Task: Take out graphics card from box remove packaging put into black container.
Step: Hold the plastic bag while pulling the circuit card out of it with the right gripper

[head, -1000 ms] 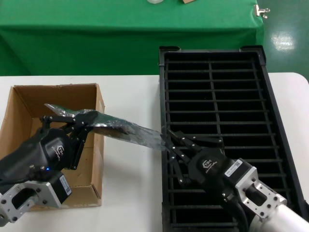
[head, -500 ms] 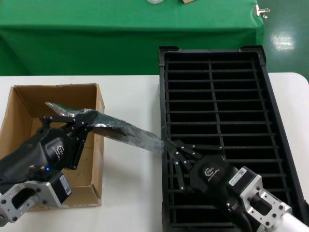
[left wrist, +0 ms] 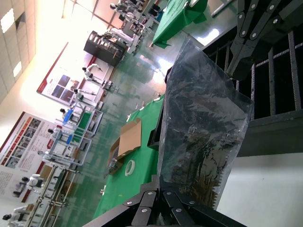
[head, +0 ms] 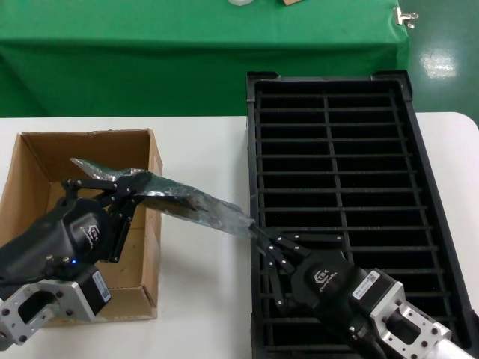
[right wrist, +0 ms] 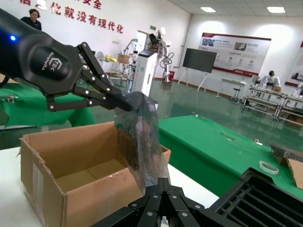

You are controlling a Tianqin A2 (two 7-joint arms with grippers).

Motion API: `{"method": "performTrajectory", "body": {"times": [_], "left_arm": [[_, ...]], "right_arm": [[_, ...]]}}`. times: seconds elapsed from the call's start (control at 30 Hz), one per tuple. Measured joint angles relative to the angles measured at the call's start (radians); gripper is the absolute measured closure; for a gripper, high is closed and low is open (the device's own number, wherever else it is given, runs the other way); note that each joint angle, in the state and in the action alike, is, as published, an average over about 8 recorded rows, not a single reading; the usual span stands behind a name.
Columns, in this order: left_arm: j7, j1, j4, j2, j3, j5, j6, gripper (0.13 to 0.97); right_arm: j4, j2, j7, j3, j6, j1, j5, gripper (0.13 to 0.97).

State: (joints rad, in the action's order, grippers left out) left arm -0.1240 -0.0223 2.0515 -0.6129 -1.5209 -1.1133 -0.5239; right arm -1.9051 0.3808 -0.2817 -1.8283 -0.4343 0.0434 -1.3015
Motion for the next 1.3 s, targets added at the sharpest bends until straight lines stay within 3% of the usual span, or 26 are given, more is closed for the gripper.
{"method": "performTrajectory", "body": {"times": [0.6, 1.3], "left_arm": [[0.0, 0.0, 0.0, 0.0, 0.0, 0.0, 0.0, 0.958], [0.0, 0.0, 0.0, 0.0, 0.0, 0.0, 0.0, 0.958]], "right_arm": [[0.039, -0.007, 0.061, -0.054, -0.011, 0.072, -0.054, 0.959], [0.204, -0.011, 0.216, -0.124, -0.074, 0.221, -0.212, 0.961]]}}
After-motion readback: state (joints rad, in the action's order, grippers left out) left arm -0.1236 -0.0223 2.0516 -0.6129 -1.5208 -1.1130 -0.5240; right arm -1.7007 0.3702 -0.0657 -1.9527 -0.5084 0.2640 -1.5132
